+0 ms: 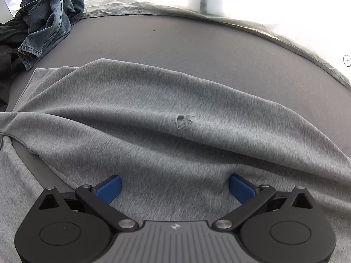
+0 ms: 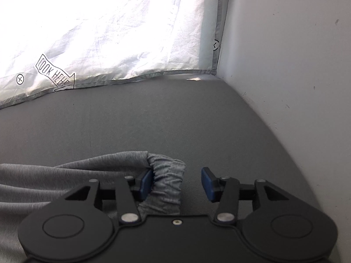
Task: Fold clothes
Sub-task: 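Grasp the elastic waistband with the right tool and pull it straight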
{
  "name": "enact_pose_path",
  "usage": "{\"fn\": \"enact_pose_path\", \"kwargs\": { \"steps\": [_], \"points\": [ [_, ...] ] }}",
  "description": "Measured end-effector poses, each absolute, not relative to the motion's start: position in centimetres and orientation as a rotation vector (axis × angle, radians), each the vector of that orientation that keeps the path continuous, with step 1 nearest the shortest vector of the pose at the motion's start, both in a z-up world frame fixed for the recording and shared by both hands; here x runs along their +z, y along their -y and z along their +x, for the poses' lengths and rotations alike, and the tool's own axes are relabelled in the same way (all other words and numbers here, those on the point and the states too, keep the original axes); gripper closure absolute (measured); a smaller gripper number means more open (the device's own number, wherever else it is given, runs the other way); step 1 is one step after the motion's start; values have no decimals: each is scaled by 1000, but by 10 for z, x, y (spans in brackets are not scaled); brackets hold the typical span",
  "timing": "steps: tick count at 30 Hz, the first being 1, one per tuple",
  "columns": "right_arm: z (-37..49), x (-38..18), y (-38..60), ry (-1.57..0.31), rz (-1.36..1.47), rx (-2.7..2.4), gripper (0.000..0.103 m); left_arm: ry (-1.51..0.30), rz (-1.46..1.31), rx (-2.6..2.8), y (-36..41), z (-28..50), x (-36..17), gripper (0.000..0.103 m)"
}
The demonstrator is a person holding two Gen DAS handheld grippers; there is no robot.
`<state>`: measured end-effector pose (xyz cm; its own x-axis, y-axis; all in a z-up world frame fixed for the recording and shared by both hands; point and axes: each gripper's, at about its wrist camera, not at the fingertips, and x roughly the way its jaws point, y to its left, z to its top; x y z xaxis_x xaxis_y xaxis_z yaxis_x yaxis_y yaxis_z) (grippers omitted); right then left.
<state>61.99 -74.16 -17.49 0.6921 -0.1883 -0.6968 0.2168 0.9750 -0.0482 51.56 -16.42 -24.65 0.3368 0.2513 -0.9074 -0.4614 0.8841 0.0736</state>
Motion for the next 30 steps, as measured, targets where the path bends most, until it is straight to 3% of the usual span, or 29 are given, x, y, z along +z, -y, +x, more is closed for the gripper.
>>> {"fn": "enact_pose_path", "kwargs": {
  "steps": [9, 13, 15, 22, 25, 26, 30],
  "points": [
    [527, -150, 723, -781, 135, -232, 39, -1151, -152, 429, 177, 511, -242, 0],
    [522, -156, 719, -790, 145, -221, 40, -1150, -141, 373, 187, 499, -238, 0],
    [523, -159, 717, -794, 148, -214, 46, -1152, -132, 359, 189, 494, -237, 0],
    [530, -171, 713, -810, 162, -184, 50, -1130, -131, 364, 185, 486, -228, 0],
    [558, -184, 719, -838, 163, -151, 66, -1125, -145, 380, 180, 487, -227, 0],
    [569, -185, 720, -834, 155, -141, 75, -1124, -148, 385, 178, 488, -226, 0],
    [618, -176, 729, -782, 179, -141, 80, -1110, -137, 395, 176, 493, -224, 0]
  ]
}}
